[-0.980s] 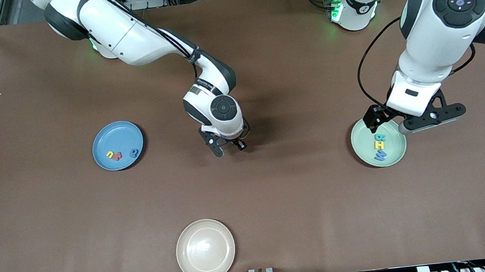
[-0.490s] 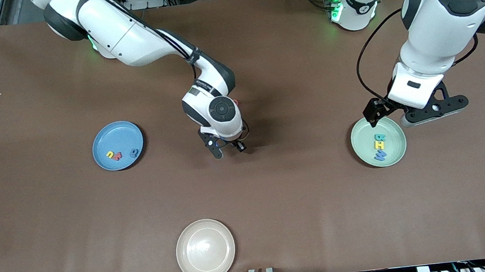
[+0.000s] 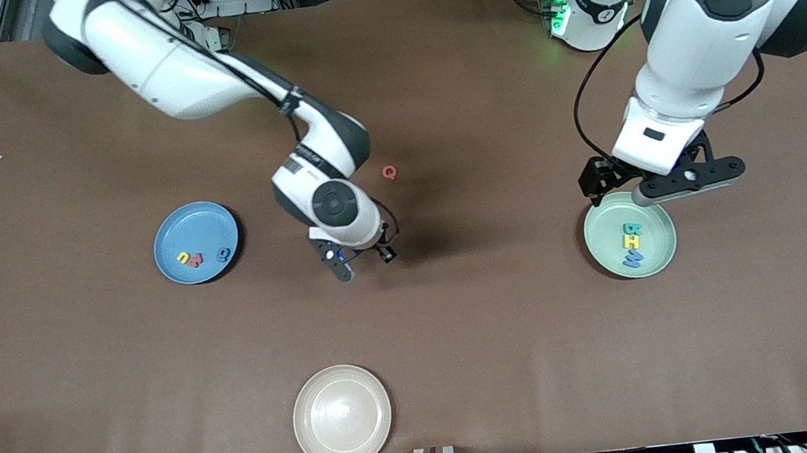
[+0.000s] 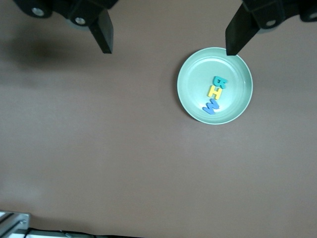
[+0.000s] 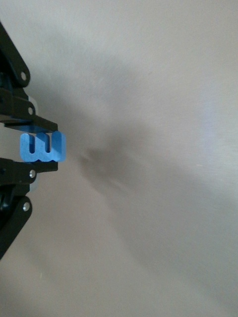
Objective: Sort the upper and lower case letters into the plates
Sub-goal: 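Carry the m to the blue plate while the left gripper reaches the Q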
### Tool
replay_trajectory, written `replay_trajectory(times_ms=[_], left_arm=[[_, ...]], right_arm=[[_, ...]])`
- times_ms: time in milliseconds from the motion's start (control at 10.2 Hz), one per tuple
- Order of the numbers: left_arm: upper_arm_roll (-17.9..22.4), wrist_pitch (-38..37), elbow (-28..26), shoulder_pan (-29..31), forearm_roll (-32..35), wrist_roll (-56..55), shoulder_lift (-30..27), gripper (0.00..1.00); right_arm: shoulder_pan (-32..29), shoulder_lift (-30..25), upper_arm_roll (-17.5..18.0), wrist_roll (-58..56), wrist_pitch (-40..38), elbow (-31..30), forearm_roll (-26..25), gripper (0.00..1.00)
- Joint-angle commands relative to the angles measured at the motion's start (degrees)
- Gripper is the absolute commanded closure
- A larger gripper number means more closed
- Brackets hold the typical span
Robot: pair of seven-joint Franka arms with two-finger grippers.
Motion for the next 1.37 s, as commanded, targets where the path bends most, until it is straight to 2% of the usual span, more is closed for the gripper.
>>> replay_trajectory(times_ms=[0,196,392,588,784,882,1078,1275], left_arm=[[0.1,-0.8,-0.3,-1.5,-3.9,0.2,-0.4,0.00],[-0.3,-0.8,-0.5,-4.4,-4.2,-0.3,1.0,0.00],[-0.3,-0.1,-0.5,-9.3,-4.2,-3.3,3.2,0.00],[-0.3,1.8,-0.5,-13.4,-3.8,-8.4,5.7,0.00],[-0.3,4.0,-0.5,-18.0,-3.1,-11.7,8.4,0.00],[-0.2,4.4,-0.4,-20.2,-2.2,-13.0,9.9,0.00],[0.3,6.5,-0.4,-23.9,-0.4,-15.9,12.7,0.00],[4.9,7.5,-0.3,-31.7,1.3,-19.7,15.6,0.00]], right_arm=[[-8.3,-3.8,4.0,-8.8,-7.0,-1.6,0.2,1.00],[-12.9,-6.6,6.0,-15.6,-14.4,-1.8,1.3,1.00],[-18.5,-12.6,5.5,-27.4,-16.2,-8.0,4.9,1.00],[-19.6,-17.9,-0.3,-39.0,-16.0,-13.5,8.9,1.00],[-19.8,-21.2,-6.5,-50.7,-16.3,-17.1,9.5,1.00],[-19.7,-22.1,-9.5,-55.6,-16.4,-17.7,11.9,1.00],[-19.5,-22.4,-14.1,-63.4,-15.9,-19.3,12.7,1.00],[-19.4,-22.6,-17.8,-69.5,-11.5,-24.3,12.7,1.00]])
